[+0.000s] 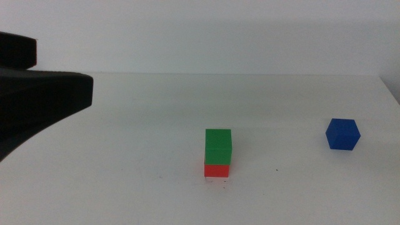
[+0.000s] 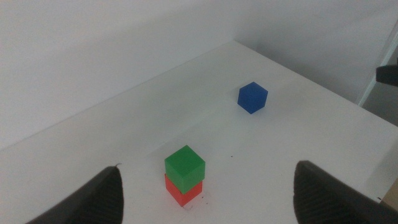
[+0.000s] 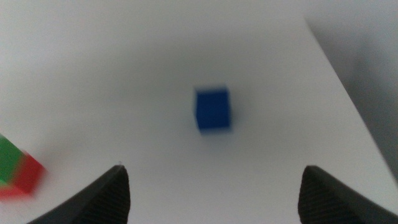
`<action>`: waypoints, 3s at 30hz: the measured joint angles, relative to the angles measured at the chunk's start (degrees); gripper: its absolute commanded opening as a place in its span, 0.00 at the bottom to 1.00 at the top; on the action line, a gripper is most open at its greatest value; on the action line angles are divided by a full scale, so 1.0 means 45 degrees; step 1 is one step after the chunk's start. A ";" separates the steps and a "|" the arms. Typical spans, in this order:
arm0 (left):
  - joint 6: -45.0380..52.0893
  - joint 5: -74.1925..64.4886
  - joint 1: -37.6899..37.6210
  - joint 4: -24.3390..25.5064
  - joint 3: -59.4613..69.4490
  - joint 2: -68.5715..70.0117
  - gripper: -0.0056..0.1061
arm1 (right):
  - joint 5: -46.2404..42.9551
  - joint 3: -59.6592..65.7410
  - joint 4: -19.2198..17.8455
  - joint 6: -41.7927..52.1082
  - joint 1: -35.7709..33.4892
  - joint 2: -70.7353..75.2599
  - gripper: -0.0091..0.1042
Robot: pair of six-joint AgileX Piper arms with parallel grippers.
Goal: Stack red cubes first, then green, then blue cubes in a specific spot.
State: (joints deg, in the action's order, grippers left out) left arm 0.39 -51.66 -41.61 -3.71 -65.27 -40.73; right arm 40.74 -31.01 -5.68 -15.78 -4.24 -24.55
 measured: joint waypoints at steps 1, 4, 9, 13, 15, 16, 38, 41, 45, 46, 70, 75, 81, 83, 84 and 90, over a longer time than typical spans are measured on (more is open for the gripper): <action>0.0000 0.0000 0.0000 0.0000 0.0000 0.0000 0.89 | 0.0852 -0.0764 -0.0177 0.0145 0.0000 -0.0884 0.80; 0.0000 0.0033 0.0000 0.0000 0.0000 0.0000 0.89 | 0.2185 -0.2188 -0.0606 0.0287 0.0000 -0.3115 0.80; 0.0000 0.0126 0.0000 0.0000 0.0000 0.0000 0.89 | 0.2313 -0.2711 -0.0604 0.0431 0.0000 -0.5675 0.80; 0.0000 0.0126 0.0000 0.0000 0.0000 0.0000 0.89 | 0.2153 -0.2728 -0.0605 0.0379 0.0000 -0.7600 0.80; 0.0000 0.0126 0.0000 0.0000 0.0000 0.0000 0.89 | 0.1676 -0.2763 -0.0487 -0.0040 0.0000 -0.8764 0.80; 0.0000 0.0126 0.0000 0.0000 0.0000 0.0000 0.89 | 0.1542 -0.2859 -0.0550 -0.0386 0.0000 -0.9062 0.80; -0.0086 0.0130 0.0000 0.0000 0.0000 0.0000 0.89 | 0.2797 -1.0397 0.0498 0.2134 0.0000 -1.7083 0.80; -0.0086 0.0130 0.0000 0.0000 0.0000 0.0000 0.89 | 0.3218 -1.1257 0.0585 0.2315 0.0057 -1.8242 0.80; -0.0086 0.0130 0.0000 0.0000 0.0000 0.0000 0.89 | 0.3319 -1.2053 0.0635 0.2378 0.0280 -1.9338 0.80; -0.0086 0.0130 0.0000 0.0000 0.0000 0.0000 0.89 | 0.3340 -1.2146 0.0635 0.2378 0.0352 -1.9517 0.80; -0.0086 0.0130 0.0000 0.0000 0.0000 0.0000 0.89 | 0.5214 -1.3690 -0.1813 -0.2822 -0.4911 -1.7716 0.10; -0.0086 0.0130 0.0000 0.0045 0.0000 0.0000 0.89 | 0.6201 -1.5241 -0.1996 -0.5052 -0.7715 -1.8043 0.10; -0.0086 0.0367 0.0000 0.0045 0.0000 0.0000 0.89 | 0.6377 -1.6290 -0.1377 -0.6137 -0.8694 -1.8899 0.10; -0.0086 0.0483 0.0000 0.0045 0.0000 0.0000 0.89 | 0.6393 -1.6570 -0.1377 -0.6228 -0.8719 -1.9247 0.10; -0.0086 0.0483 0.0000 0.0045 0.0000 0.0000 0.89 | 0.6393 -1.6674 -0.1401 -0.6261 -0.8741 -1.9425 0.10; -0.0086 0.0535 0.0000 0.0045 0.0000 0.0000 0.89 | 0.6401 -1.6749 -0.1427 -0.6371 -0.8804 -2.0032 0.10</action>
State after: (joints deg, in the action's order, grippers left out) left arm 0.00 -49.25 -41.61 -3.51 -65.27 -40.73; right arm 69.55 -106.38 -12.10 -44.45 -43.86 -114.69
